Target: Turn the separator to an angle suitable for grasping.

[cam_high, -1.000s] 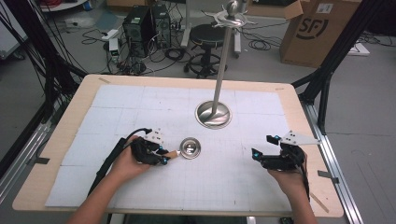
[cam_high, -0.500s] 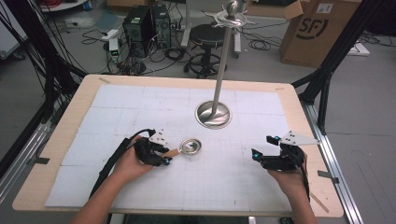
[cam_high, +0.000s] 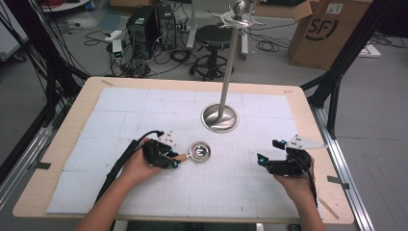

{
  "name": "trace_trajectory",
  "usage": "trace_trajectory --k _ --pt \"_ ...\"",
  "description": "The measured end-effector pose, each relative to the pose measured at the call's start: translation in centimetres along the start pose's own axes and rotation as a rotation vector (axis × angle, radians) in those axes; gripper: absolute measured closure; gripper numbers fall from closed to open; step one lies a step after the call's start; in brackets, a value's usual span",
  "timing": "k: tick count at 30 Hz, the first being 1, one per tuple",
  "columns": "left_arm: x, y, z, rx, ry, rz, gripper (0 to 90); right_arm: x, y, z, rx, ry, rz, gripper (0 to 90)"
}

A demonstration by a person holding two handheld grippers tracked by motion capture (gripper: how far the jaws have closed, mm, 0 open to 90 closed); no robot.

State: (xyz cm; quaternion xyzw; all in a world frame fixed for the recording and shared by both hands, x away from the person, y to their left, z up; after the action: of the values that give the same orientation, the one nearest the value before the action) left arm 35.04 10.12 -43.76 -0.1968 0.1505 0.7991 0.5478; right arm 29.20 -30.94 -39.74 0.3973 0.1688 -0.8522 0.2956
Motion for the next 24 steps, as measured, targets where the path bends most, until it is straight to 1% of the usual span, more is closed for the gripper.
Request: trace_trajectory --k 1,2,3,4,6,7,9,10,13,14,15,17,18,20,23,24 --pt "-0.3 0.1 -0.1 -0.005 -0.001 -0.002 67.7 0.0 0.0 0.0 -0.004 0.001 -0.007 16.5" --pt "-0.6 0.2 -0.2 0.007 -0.006 -0.015 67.7 0.0 0.1 0.1 0.0 0.002 -0.006 16.5" --pt "-0.9 0.3 -0.4 0.02 0.002 -0.018 67.7 0.0 0.1 0.1 -0.002 0.003 -0.005 16.5" --pt "-1.4 0.6 -0.7 0.024 -0.001 -0.037 67.7 0.0 0.1 0.1 -0.004 0.007 -0.003 16.5" --pt "-2.2 0.9 -1.1 0.033 -0.005 -0.058 67.7 0.0 0.2 0.0 -0.004 0.008 -0.005 16.5" --pt "-2.7 1.3 -1.4 0.042 0.001 -0.067 67.7 -0.1 0.2 -0.1 -0.006 0.004 -0.009 16.5" --pt "-3.6 1.8 -2.0 0.059 0.0 -0.088 67.7 -0.2 0.2 -0.1 -0.01 0.006 0.0 16.5" --pt "-4.0 2.0 -2.1 0.058 -0.004 -0.103 67.7 -0.2 0.2 -0.1 -0.012 0.01 0.002 16.5" --pt "-5.4 2.5 -2.7 0.071 -0.015 -0.131 67.7 -0.2 0.2 0.0 -0.016 0.015 0.003 16.5" --pt "-6.0 2.7 -3.0 0.078 -0.009 -0.138 67.7 -0.2 0.2 0.1 -0.01 0.014 0.005 16.5" --pt "-6.4 3.0 -3.3 0.085 -0.004 -0.14 67.7 -0.1 0.3 0.2 -0.01 0.017 0.0 16.5" --pt "-7.1 3.3 -3.7 0.096 -0.004 -0.158 67.7 -0.1 0.3 0.4 -0.013 0.022 -0.003 16.5" --pt "-7.3 3.4 -3.9 0.099 0.0 -0.159 67.7 -0.1 0.3 0.4 -0.013 0.025 -0.005 16.5" --pt "-7.9 3.5 -4.3 0.101 -0.004 -0.169 67.7 -0.1 0.4 0.3 -0.013 0.023 -0.005 16.5" --pt "-8.7 3.8 -4.7 0.107 0.0 -0.167 67.7 -0.1 0.4 0.3 -0.013 0.022 -0.005 16.5" --pt "-9.0 3.7 -4.9 0.106 -0.006 -0.179 67.7 -0.2 0.4 0.2 -0.014 0.023 -0.002 16.5"
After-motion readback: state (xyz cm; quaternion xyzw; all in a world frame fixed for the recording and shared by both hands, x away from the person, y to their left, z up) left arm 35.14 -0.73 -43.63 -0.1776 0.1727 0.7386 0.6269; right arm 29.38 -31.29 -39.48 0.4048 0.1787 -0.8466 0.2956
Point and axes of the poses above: each handheld gripper's, and its own axes: z roughly backward along the jaws, x roughly out of its underside, y roughly to its right, the point moved 1 cm from there along -z, roughly forward along the jaws, and after that the axes turned 10 degrees about -y, right-handed, at the moved point
